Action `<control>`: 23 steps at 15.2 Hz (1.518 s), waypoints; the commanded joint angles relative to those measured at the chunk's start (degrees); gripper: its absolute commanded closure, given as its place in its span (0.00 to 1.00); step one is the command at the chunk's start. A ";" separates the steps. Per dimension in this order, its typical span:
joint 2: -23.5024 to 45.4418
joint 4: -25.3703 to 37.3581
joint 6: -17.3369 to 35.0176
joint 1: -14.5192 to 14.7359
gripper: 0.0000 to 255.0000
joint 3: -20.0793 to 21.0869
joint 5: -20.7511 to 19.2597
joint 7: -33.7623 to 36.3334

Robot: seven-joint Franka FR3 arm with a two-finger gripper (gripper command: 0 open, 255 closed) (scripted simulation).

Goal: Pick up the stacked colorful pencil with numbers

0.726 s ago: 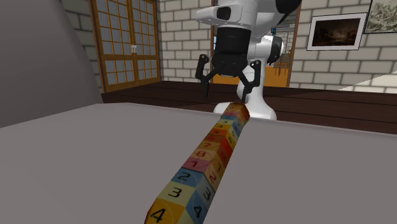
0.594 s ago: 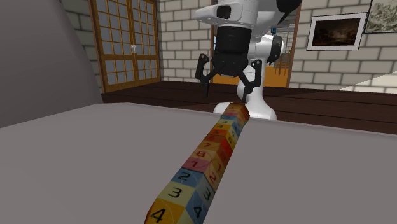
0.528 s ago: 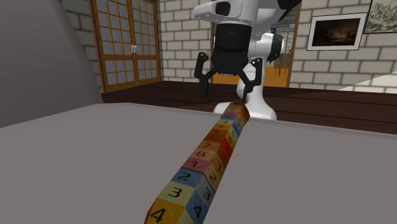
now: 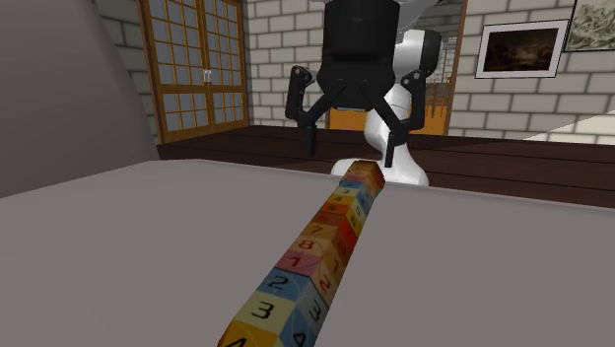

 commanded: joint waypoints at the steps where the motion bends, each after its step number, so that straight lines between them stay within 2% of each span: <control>1: 4.78 4.98 -0.60 -0.14 0.00 0.46 0.43 1.25; 10: 27.36 32.20 -6.73 0.15 0.00 2.02 0.86 6.64; 17: 25.14 23.85 -0.59 0.04 0.00 1.87 1.16 6.33; 19: 24.99 23.22 -0.10 0.03 0.00 1.87 1.18 6.30; 20: 25.07 23.40 -0.21 0.04 1.00 1.88 1.17 6.33; 23: 25.07 23.39 -0.20 0.03 1.00 1.87 1.17 6.30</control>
